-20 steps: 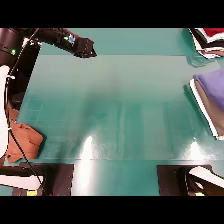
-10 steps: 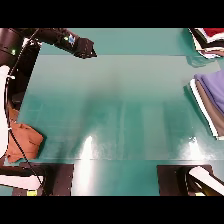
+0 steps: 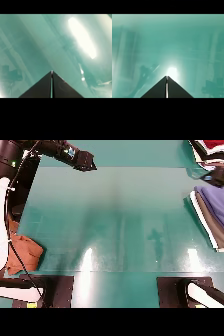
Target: Fold the shirts.
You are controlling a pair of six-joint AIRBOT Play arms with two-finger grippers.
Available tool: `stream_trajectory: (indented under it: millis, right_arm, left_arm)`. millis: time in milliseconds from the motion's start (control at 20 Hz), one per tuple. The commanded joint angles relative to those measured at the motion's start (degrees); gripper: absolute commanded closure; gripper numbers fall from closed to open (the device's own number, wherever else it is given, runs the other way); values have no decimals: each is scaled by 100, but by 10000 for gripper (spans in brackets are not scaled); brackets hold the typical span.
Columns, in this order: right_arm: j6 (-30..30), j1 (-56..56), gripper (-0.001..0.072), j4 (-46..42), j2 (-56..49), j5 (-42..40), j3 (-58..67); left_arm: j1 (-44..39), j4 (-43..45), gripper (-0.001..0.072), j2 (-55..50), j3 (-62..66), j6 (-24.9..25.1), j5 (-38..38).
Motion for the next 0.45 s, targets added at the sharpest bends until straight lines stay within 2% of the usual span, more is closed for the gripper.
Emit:
stream_trajectory:
  millis: [0, 400]
  right_arm:
    - [-92, 975, 697, 20, -157, -225, 17]
    - [-92, 975, 697, 37, -234, -160, 15]
  left_arm:
    - [0, -2, 684, -2, 2, -2, 151]
    - [0, -2, 683, -2, 2, -2, 149]
